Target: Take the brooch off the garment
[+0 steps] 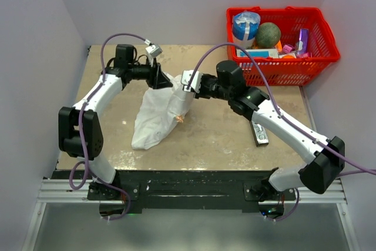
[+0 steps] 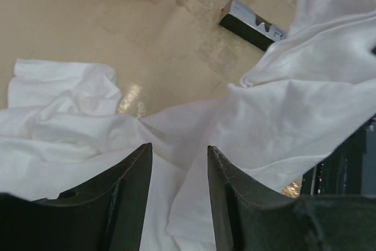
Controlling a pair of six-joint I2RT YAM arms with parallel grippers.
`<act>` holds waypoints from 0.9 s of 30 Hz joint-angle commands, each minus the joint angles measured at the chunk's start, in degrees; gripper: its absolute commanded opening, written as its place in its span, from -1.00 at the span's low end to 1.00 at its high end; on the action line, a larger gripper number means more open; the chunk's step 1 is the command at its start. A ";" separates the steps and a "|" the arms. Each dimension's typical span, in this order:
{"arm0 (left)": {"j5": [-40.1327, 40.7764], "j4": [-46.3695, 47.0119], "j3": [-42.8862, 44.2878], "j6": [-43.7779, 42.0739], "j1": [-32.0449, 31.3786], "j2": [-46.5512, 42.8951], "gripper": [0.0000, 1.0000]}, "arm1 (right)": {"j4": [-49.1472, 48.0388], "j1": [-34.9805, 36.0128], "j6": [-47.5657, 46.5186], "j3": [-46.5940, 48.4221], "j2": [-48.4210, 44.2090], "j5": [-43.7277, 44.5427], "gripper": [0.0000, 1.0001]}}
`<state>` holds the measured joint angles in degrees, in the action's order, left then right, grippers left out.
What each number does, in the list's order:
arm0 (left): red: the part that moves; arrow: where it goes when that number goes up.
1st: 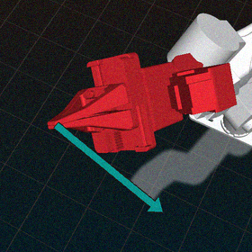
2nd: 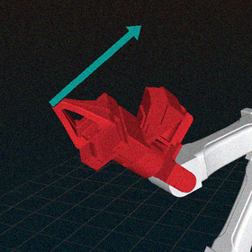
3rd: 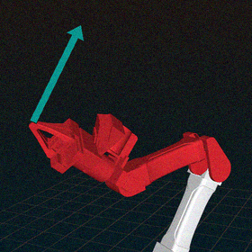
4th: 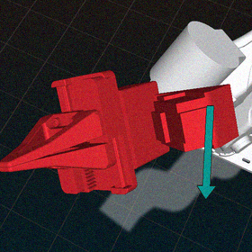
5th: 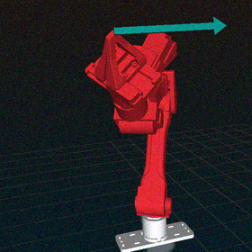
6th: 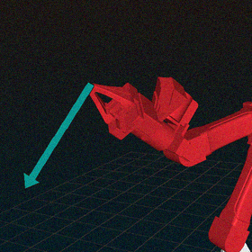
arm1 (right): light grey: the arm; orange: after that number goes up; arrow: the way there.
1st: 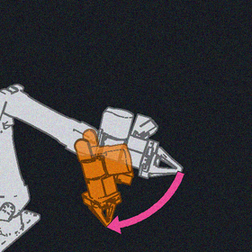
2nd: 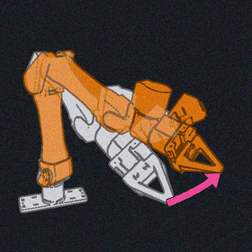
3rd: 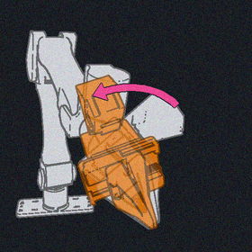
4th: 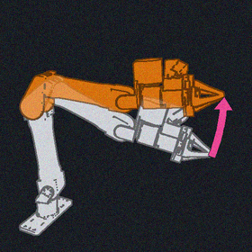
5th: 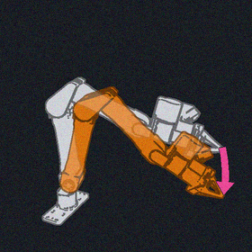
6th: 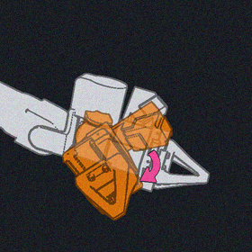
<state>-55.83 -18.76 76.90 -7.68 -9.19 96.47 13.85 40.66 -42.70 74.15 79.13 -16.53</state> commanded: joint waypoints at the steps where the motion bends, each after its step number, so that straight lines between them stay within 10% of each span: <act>1: -12.27 7.24 5.36 7.23 -2.15 2.31 -0.06 | -1.63 0.47 -0.99 -0.32 -1.17 0.89 -1.00; 27: -27.84 1.21 1.41 9.38 -3.99 3.64 -0.06 | -1.63 1.00 -0.46 -1.20 0.15 7.30 -1.00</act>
<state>-78.22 -12.71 78.46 3.97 -13.54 101.71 14.20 41.63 -42.68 73.58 80.55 -11.42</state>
